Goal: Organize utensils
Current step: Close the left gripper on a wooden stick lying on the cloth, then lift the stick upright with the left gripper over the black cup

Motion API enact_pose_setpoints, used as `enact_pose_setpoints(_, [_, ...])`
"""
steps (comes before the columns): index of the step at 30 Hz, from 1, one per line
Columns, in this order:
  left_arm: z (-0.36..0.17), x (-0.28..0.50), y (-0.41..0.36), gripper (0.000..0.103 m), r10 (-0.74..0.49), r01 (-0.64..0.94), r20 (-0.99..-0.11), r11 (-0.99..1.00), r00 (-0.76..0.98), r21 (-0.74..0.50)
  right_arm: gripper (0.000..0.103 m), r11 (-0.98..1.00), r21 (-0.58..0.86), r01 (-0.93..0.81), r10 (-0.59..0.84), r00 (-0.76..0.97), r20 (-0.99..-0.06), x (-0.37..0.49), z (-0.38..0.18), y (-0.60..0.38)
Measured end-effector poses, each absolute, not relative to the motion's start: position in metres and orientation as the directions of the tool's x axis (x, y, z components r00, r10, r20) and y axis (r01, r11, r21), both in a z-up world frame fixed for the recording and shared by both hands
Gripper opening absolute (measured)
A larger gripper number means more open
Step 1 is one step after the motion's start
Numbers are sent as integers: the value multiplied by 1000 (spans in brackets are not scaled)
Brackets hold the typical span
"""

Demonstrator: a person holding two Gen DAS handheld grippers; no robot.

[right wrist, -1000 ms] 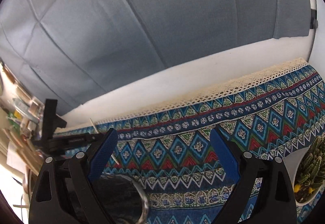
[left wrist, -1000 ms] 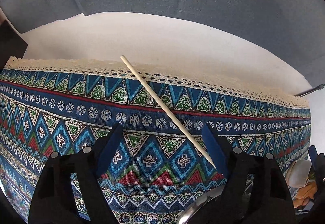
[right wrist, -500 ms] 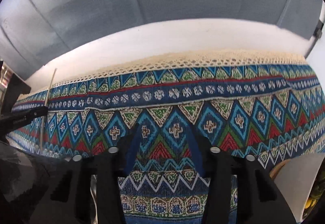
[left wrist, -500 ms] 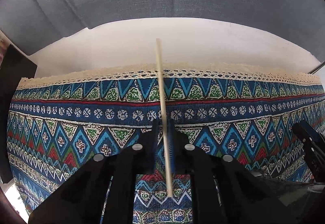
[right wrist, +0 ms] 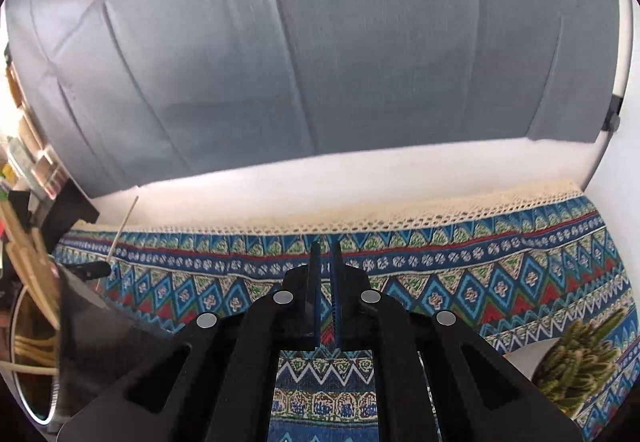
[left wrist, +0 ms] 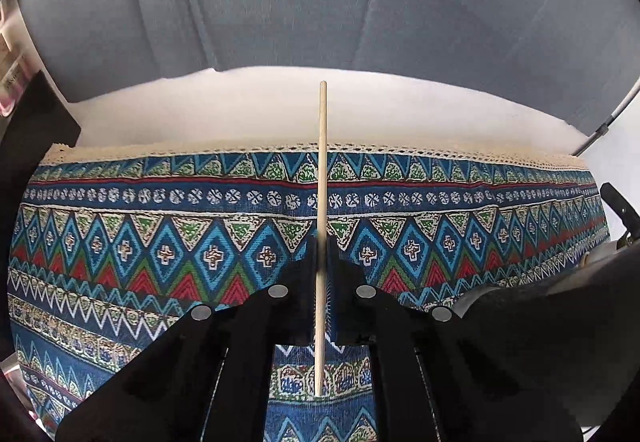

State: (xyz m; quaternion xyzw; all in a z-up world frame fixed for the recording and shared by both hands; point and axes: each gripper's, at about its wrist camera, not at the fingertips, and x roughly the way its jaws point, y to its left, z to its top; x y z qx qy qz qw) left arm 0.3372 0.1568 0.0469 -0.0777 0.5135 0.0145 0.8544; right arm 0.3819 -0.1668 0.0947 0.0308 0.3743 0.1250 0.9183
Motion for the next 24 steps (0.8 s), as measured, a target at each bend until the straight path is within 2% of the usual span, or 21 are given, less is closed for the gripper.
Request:
enact_pose_setpoints(7, [109,273,163,5,-86,-7,-800,994,594,-111,6,952,82,-296,291,785,-547,345,151,-153])
enact_pose_setpoints(10, [142,245,168,5,-143,34,-745,987,652,-159,6,922,105,-372,375,790,-485,324,170,-146])
enact_pose_setpoints(16, [203,202,151,5,-254,159,-564,964,785,-213,7,815,183,-551,576,732,-363,288,195,-140])
enact_pose_setpoints(21, [214,202,123,5,-293,218,-439,952,849,-213,7,729,207,-652,682,665,-306,274,204,-130])
enact_pose_setpoints(24, [204,206,111,5,-356,261,-424,928,832,-266,7,698,210,-684,713,637,-293,274,205,-125])
